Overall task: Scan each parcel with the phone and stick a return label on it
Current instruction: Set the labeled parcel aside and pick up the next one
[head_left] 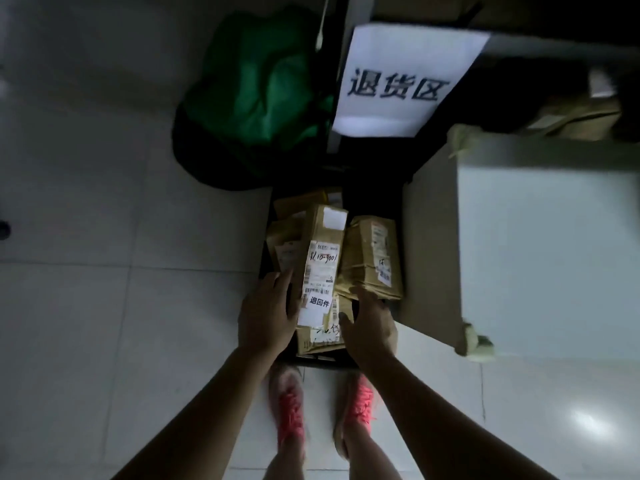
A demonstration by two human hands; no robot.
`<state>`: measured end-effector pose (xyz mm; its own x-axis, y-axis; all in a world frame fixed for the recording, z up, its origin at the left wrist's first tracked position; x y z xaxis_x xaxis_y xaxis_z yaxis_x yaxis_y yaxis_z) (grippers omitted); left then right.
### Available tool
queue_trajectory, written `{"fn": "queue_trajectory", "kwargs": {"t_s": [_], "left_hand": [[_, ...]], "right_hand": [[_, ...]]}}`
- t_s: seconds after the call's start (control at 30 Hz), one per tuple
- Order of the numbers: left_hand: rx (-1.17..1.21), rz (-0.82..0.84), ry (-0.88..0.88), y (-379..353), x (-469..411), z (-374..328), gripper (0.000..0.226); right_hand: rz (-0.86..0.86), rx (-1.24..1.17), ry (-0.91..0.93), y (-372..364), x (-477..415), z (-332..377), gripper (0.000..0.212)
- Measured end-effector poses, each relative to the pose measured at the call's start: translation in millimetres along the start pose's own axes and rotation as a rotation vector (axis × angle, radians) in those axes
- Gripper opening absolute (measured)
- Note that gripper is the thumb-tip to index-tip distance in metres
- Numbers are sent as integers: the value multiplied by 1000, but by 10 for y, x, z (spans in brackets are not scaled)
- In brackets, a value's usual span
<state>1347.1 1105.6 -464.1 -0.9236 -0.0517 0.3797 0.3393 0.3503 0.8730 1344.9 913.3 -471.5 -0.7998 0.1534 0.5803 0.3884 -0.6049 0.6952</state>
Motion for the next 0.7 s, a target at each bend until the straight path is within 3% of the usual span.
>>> {"fn": "queue_trajectory", "kwargs": {"t_s": [0.17,0.27,0.37,0.53,0.7], "left_hand": [[-186,-131,-204,1479,202,-922,55],[-323,-170,-315,2244,398,-1581,58],[-402,-235,-414,2866,693,-2303,59],[-509,-320,-557,3512,1311,-3477,52],[-612,-368,-619,3605,1838,-4565,46]], "right_hand": [[-114,126,148,1452,621,634,45],[-229,171,190,2355,1067,892,33],[-344,216,249,3166,1553,997,43],[-458,226,231,4329,2171,746,41],[-532,164,234,5300,2606,87,47]]}}
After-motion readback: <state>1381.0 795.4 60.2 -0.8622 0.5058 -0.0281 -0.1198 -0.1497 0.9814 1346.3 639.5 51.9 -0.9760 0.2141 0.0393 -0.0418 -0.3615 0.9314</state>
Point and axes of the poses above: each hand's wrist, its own x-axis away from the middle knuckle, its own y-axis out of the back of the hand, z = x × y, the point moved 7 cm from there along -x, towards the middle knuckle, and after that the axes turned 5 degrees about -x, right-handed, at the moved point
